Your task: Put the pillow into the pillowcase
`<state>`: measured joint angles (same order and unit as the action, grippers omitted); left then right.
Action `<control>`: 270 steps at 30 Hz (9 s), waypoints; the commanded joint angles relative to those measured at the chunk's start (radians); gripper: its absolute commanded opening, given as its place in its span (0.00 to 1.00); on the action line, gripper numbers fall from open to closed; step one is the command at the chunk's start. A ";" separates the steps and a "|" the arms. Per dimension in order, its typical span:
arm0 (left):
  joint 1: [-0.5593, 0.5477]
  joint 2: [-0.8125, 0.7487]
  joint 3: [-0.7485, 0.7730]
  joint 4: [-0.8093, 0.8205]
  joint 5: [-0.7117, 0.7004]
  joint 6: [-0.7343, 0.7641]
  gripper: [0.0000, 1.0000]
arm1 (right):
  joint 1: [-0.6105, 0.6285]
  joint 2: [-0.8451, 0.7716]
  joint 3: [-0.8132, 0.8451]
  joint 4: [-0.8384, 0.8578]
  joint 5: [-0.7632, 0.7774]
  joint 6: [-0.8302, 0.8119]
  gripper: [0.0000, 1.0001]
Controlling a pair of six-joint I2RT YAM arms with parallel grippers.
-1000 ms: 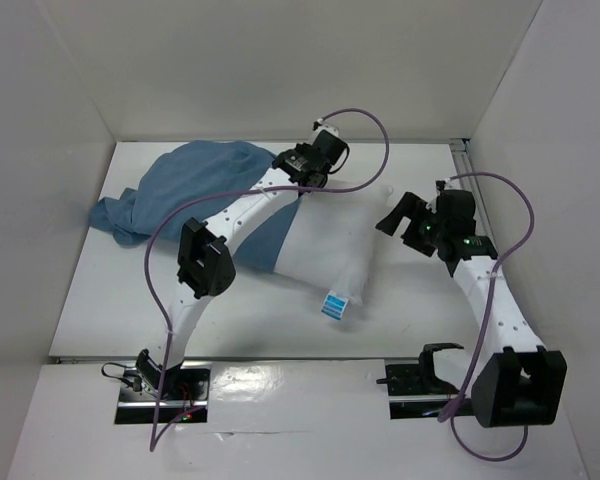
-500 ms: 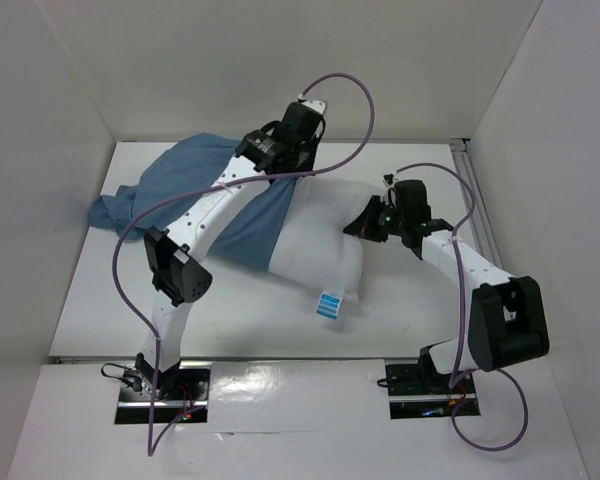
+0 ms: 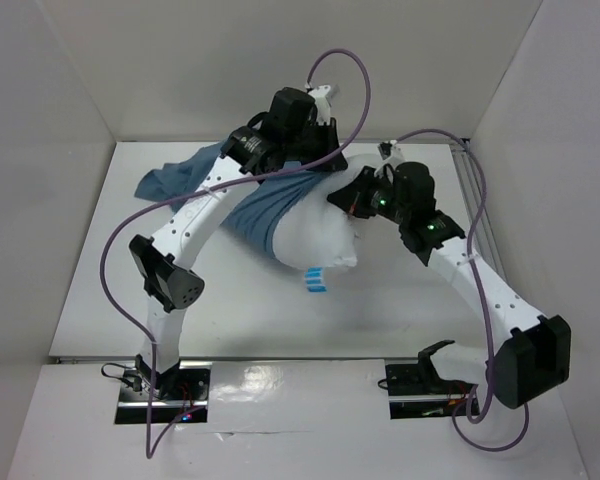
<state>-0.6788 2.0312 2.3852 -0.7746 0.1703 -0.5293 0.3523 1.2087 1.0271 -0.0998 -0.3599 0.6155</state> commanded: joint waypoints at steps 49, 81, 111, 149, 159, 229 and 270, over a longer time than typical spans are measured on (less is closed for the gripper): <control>0.002 -0.396 -1.462 1.041 -0.310 0.175 0.86 | -0.377 -0.175 0.036 -0.535 0.050 -0.128 1.00; 0.113 -0.409 -1.311 0.890 -0.203 0.172 0.00 | -0.227 -0.168 -0.069 -0.631 -0.143 -0.194 1.00; -0.182 -0.499 -0.693 0.824 0.344 -0.115 0.00 | -0.075 -0.021 -0.137 0.224 0.027 0.200 0.00; 0.277 -0.168 -0.135 0.168 0.153 0.063 0.92 | -0.352 0.295 0.278 -0.343 0.243 0.121 0.85; 0.138 -0.233 -0.302 0.084 -0.378 0.297 0.77 | -0.530 0.172 0.183 -0.281 0.035 -0.029 0.87; -0.016 -0.396 -0.469 0.248 0.348 -0.049 0.00 | 0.053 -0.110 -0.091 0.301 -0.014 0.205 0.00; -0.137 -0.447 -0.661 0.371 0.400 -0.164 0.00 | 0.022 -0.204 -0.375 0.238 0.053 0.110 0.00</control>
<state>-0.7658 1.6791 1.7077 -0.6193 0.4244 -0.6189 0.3557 1.0451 0.6281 -0.0006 -0.2726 0.7132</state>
